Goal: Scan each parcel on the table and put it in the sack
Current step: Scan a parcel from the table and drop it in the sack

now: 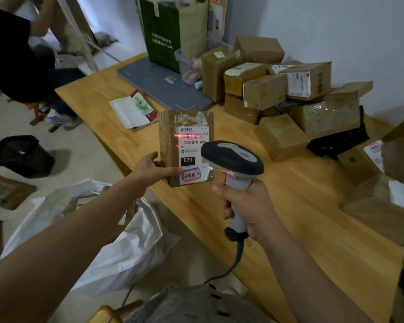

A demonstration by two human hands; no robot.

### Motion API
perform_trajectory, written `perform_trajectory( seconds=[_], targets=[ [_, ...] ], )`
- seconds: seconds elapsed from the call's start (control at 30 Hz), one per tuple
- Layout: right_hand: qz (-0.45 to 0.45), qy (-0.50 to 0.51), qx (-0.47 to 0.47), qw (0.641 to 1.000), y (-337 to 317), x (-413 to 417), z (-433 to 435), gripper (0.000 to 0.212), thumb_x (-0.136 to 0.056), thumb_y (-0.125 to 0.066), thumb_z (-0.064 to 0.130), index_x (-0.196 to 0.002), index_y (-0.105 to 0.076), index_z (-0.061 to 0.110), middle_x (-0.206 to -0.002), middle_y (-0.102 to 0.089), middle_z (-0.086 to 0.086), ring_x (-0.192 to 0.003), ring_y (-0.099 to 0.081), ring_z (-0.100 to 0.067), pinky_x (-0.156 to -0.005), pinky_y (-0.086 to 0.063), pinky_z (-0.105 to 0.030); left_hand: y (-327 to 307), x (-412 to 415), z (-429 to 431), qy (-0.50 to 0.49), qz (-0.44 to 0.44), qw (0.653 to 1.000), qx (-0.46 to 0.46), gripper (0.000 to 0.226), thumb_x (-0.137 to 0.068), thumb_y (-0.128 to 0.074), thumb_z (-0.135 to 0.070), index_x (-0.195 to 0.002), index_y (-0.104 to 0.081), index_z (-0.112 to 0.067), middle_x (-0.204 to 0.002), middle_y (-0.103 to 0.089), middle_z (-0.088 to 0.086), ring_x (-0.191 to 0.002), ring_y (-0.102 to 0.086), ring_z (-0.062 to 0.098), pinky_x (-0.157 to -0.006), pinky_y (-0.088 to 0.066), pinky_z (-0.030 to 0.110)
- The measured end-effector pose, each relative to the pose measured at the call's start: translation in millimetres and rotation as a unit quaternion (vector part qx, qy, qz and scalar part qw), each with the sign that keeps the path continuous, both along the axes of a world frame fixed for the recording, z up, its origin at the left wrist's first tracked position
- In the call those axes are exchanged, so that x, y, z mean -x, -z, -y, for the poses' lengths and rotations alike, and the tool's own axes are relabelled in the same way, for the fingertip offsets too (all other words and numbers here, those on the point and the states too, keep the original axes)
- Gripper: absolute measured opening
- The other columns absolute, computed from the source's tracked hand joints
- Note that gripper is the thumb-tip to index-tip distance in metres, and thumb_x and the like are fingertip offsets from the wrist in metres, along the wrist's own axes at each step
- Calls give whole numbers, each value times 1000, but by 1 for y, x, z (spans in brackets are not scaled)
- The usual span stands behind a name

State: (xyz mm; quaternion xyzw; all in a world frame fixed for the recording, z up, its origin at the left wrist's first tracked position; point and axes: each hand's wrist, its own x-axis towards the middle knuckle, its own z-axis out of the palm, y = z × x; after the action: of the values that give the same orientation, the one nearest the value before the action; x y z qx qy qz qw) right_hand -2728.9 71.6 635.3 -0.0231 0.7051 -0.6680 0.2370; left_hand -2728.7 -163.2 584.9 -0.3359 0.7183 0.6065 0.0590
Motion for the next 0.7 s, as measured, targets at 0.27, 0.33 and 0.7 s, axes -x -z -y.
perform_trajectory(
  seconds=[0.27,0.33,0.7],
  targets=[
    [6,-3,0,1000,-2,-1,7,24,-81,-71,6,-63,-58,13,-44,-50,-1,-36,-44,-14,-44,-45,-27,6,-4,7,-14,1,1000,-10,126,-52,-88,-31,-153,-16,-7,-134,-56,13,-120,-55,27,-104,-45,44],
    [9,-6,0,1000,-2,-1,9,25,-81,-71,5,-62,-58,13,-45,-50,-2,-36,-44,-14,-43,-44,-27,7,-6,10,-19,3,1000,-10,124,-55,-89,-30,-153,-17,-7,-135,-55,13,-121,-55,28,-104,-44,44],
    [13,-77,-17,997,9,-2,37,17,-74,-79,9,-73,-62,8,-51,-58,-3,-42,-50,-17,-53,-49,-32,7,-46,46,-123,0,992,-21,116,-54,-87,-31,-151,-27,-11,-132,-57,12,-112,-60,27,-88,-52,37]
  ],
)
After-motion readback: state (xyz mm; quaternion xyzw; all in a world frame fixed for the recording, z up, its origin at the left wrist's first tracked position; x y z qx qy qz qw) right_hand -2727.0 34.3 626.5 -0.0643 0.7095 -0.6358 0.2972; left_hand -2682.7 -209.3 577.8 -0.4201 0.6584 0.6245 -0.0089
